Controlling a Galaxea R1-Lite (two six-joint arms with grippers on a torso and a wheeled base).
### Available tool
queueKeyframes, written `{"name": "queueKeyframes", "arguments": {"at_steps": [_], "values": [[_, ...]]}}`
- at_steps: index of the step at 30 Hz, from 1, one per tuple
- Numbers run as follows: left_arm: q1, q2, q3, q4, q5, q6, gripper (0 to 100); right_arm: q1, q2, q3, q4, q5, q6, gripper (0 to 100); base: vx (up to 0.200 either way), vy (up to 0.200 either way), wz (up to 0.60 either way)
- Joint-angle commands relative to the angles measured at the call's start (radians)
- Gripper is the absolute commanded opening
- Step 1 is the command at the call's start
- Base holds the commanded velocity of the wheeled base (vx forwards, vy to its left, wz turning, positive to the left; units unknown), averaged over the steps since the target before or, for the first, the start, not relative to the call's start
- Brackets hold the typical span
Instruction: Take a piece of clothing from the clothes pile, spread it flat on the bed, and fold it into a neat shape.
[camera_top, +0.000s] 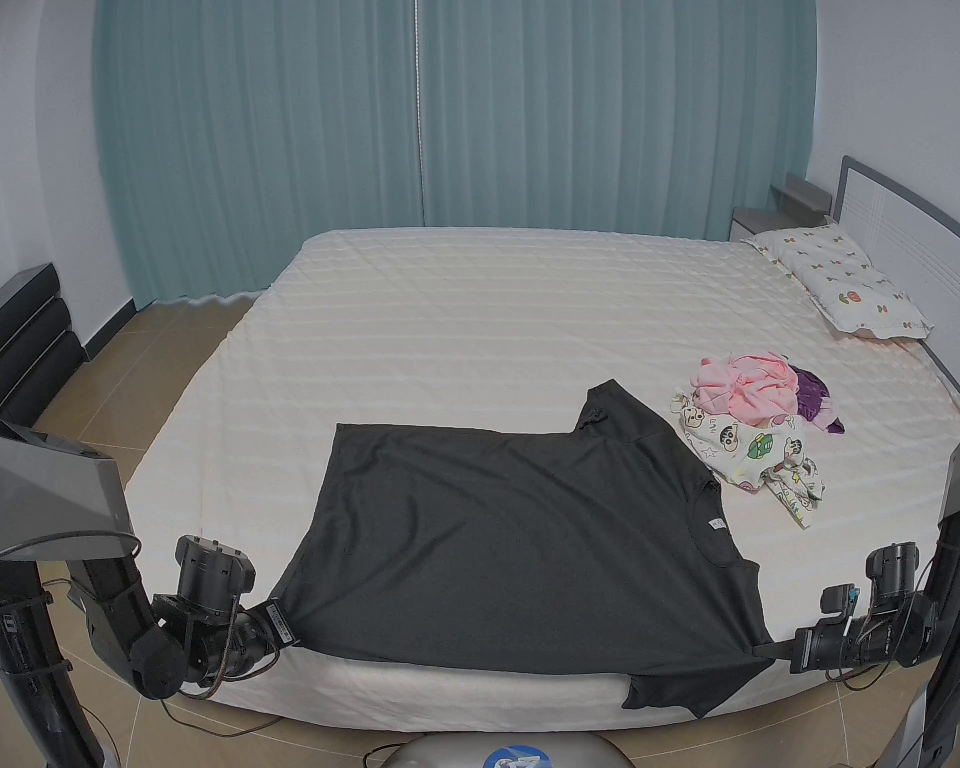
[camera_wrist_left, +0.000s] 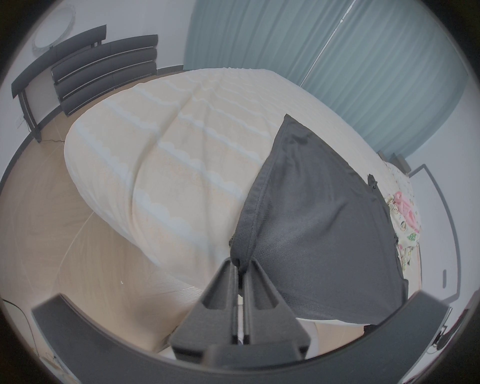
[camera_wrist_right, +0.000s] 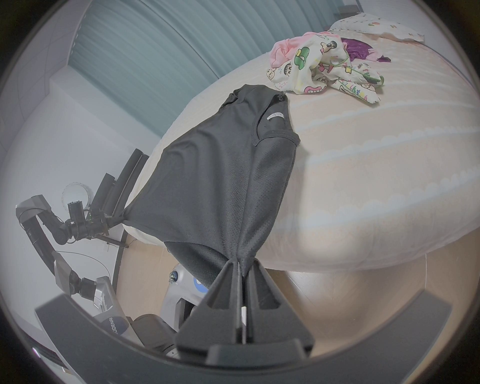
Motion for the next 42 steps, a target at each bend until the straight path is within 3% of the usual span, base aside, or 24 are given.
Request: {"name": "queueKeyframes", "arguments": {"at_steps": [1, 8, 14, 21, 31, 42], "values": [[-0.010, -0.005, 0.042, 0.001, 0.001, 0.035, 0, -0.004, -0.013, 0.017, 0.004, -0.001, -0.004, 0, 0.000, 0.000, 0.00], [-0.011, 0.018, 0.045, -0.004, 0.054, 0.061, 0, -0.008, -0.015, 0.017, -0.008, 0.002, -0.001, 0, 0.000, 0.000, 0.00], [-0.010, 0.003, 0.019, -0.007, 0.045, 0.047, 0, -0.004, -0.042, 0.017, -0.079, 0.044, 0.014, 0, 0.000, 0.000, 0.00], [0.013, -0.037, -0.029, -0.004, 0.042, 0.043, 0, 0.002, -0.027, -0.017, -0.195, 0.055, 0.105, 0, 0.000, 0.000, 0.00], [0.021, -0.074, -0.104, 0.030, 0.001, -0.002, 0, 0.046, -0.010, -0.130, -0.201, 0.053, 0.195, 0, 0.000, 0.000, 0.00], [0.081, -0.161, -0.317, 0.386, -0.091, -0.040, 0, 0.065, -0.013, -0.227, -0.186, 0.055, 0.266, 0, 0.000, 0.000, 0.00]]}}
